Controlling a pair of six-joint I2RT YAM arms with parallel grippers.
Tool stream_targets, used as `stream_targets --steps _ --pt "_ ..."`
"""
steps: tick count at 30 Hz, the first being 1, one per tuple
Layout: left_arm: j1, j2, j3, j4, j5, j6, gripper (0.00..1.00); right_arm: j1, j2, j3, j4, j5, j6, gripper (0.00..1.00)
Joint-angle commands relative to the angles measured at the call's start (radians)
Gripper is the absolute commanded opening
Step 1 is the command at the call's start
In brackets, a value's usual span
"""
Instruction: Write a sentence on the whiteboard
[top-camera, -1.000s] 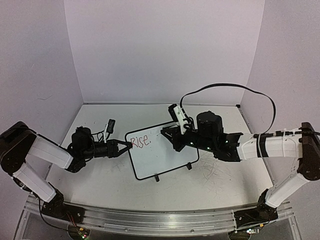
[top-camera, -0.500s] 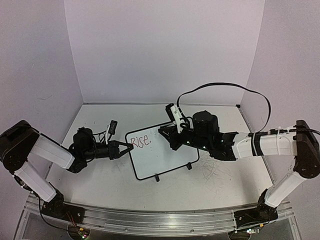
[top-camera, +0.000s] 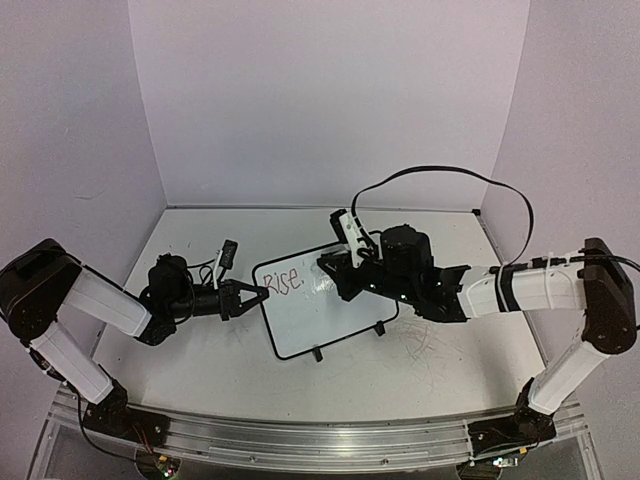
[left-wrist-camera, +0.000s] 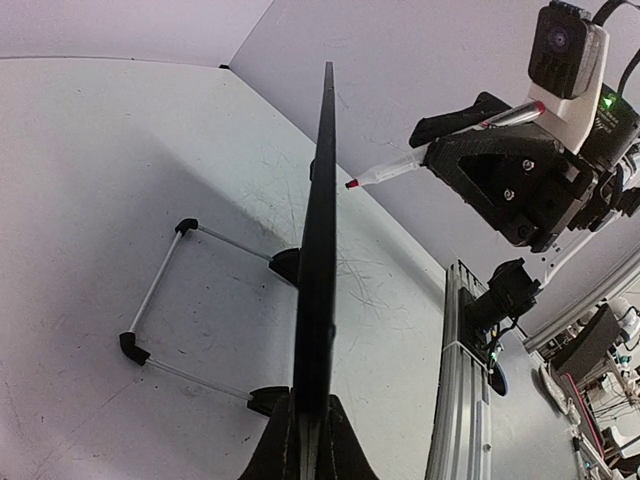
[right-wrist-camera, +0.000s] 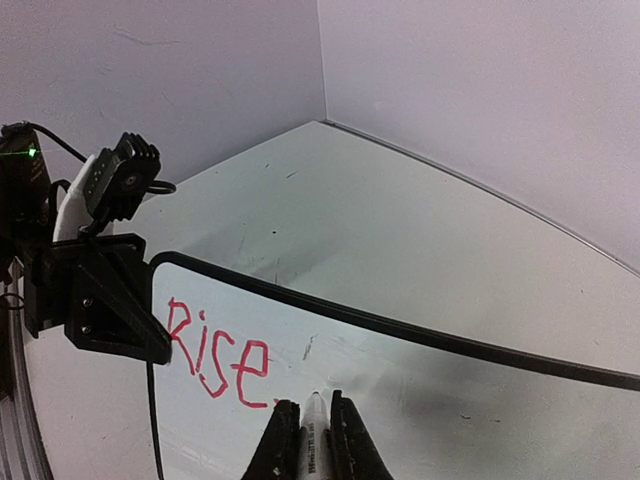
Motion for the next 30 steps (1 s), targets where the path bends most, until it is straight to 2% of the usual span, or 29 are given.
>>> stream_targets --steps 1,30 --pt "-0.003 0.009 -0.007 0.013 -0.005 0.029 0.00 -0.004 0.015 0.045 0.039 0.021 0.007 0.00" --pt "-0.002 -0.011 -0.017 0.013 -0.003 0.023 0.00 -0.004 0.052 0.051 0.060 0.073 0.011 0.00"
